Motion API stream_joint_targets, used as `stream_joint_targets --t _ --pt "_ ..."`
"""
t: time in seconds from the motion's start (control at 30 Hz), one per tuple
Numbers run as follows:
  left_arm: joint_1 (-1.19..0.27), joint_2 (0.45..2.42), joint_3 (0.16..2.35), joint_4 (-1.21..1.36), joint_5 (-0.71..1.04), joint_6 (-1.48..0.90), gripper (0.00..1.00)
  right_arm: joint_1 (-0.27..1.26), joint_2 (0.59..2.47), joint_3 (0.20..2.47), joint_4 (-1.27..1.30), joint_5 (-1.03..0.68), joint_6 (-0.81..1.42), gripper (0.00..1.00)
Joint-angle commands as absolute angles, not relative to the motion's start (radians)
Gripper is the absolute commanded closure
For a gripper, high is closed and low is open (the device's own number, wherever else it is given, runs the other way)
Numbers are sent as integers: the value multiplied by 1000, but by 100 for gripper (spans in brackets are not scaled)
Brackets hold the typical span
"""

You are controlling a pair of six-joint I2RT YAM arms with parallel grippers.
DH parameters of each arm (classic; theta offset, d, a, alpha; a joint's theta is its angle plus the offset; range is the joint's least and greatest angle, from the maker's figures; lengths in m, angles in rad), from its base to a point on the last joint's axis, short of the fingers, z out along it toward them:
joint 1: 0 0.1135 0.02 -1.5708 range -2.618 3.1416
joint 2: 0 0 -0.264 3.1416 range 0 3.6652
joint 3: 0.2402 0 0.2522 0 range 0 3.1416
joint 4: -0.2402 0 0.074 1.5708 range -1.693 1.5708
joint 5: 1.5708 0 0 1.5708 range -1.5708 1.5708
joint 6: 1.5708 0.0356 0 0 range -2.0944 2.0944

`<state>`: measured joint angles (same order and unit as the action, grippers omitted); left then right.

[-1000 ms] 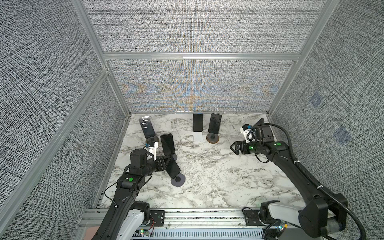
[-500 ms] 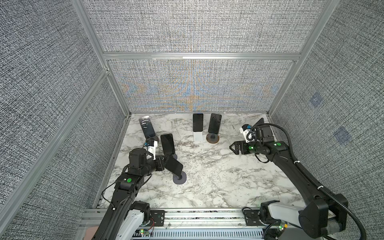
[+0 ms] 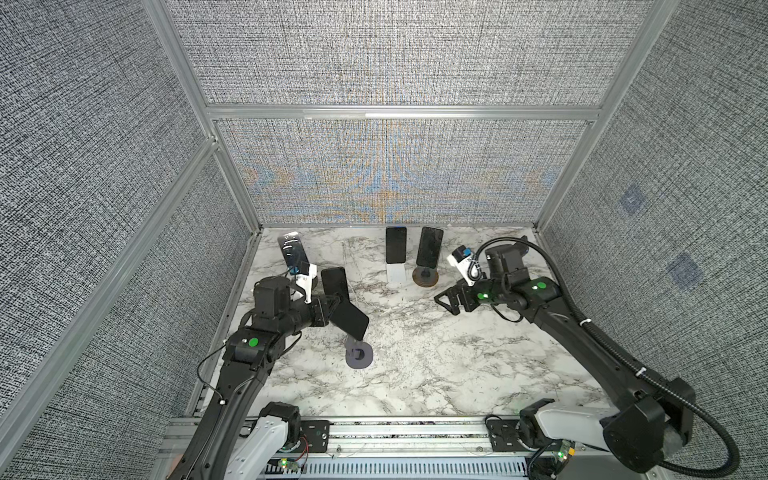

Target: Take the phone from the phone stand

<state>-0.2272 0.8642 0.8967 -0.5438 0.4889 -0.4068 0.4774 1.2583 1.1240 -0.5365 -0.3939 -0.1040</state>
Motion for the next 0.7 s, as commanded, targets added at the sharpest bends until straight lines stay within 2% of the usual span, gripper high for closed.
stream_joint_targets --t 0.0,0.23,0.67 --pt "-227 920 966 -571 595 -381 100 569 1250 1112 -386 -393 -220 2" --pt "-228 1038 1121 -607 762 -358 100 765 1319 1154 -206 -251 -345 1" --pt "-232 1098 1149 -574 744 -358 100 922 1541 1360 -160 -218 -259 1"
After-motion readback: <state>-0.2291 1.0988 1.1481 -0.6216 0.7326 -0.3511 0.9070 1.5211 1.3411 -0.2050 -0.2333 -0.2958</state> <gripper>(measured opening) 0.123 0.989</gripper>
